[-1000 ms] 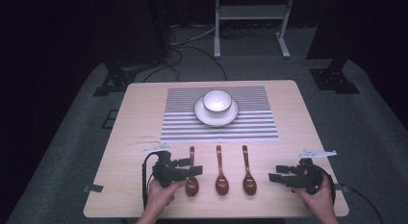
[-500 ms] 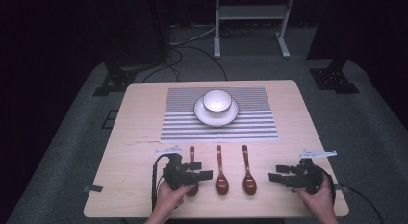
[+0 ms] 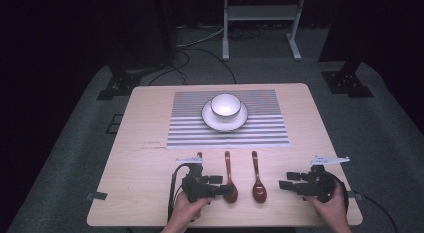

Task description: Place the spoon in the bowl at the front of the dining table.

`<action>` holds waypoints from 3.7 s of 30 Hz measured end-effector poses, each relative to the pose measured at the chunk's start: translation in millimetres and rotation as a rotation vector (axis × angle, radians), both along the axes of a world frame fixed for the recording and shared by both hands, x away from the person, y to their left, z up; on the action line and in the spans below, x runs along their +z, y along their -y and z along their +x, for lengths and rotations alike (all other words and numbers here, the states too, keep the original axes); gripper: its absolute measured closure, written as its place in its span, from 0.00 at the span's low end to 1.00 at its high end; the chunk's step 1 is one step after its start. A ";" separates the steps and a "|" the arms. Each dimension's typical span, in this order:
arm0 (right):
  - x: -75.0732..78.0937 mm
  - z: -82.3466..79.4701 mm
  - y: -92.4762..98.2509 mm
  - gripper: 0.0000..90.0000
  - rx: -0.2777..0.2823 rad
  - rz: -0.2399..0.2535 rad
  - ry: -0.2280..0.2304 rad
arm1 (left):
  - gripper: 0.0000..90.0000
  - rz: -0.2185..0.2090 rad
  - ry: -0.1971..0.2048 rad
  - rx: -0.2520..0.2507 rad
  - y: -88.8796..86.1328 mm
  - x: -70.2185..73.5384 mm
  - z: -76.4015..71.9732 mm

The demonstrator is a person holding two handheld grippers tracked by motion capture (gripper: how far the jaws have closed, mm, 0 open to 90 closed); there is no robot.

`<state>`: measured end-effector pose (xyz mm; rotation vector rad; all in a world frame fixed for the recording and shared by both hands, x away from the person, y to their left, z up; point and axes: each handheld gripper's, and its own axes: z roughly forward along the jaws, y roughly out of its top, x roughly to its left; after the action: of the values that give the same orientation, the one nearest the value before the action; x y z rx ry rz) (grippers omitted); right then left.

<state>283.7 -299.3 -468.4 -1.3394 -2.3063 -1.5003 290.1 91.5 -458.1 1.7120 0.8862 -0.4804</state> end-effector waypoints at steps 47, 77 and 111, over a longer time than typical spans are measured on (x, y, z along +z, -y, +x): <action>-2.0 2.0 0.4 0.33 0.003 0.017 -0.017 | 0.06 0.096 -0.129 -0.145 31.1 -25.6 -11.5; 45.7 45.1 -40.1 0.33 0.157 -0.050 -0.031 | 0.06 0.097 -0.108 -0.137 31.1 -26.2 -13.5; 58.9 87.7 -102.7 0.33 0.260 -0.141 -0.059 | 0.06 0.090 -0.110 -0.140 30.9 -27.0 -13.5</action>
<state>371.5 -196.6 -409.5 -1.0438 -2.4739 -1.2253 276.6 60.6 -485.1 1.8523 0.8805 -0.6421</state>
